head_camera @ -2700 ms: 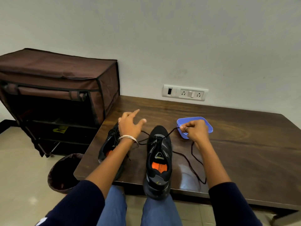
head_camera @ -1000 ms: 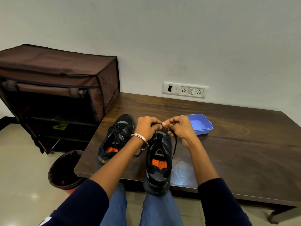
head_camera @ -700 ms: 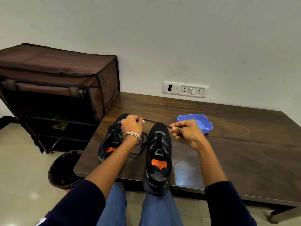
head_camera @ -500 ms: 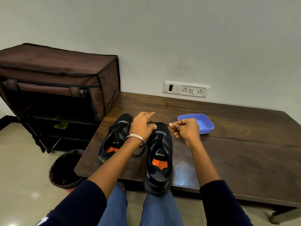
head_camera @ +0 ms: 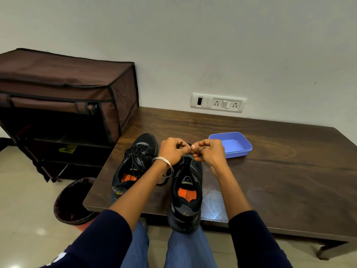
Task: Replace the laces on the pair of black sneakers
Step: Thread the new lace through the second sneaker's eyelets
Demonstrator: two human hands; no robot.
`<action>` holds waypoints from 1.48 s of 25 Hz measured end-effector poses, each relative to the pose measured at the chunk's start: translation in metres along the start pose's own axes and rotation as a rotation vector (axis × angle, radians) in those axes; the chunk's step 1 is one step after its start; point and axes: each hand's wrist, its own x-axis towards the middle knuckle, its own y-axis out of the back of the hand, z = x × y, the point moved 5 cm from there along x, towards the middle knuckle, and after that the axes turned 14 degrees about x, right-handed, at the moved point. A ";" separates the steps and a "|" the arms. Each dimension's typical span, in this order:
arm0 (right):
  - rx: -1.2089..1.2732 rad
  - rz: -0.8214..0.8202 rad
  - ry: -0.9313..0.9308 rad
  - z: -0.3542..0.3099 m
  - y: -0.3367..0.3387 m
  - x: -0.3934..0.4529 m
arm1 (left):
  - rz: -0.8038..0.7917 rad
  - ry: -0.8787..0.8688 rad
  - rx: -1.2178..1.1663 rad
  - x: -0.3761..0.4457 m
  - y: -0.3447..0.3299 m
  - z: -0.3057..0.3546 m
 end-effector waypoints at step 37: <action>-0.119 -0.152 -0.200 0.070 0.000 -0.015 | -0.027 0.094 0.345 -0.001 -0.063 -0.026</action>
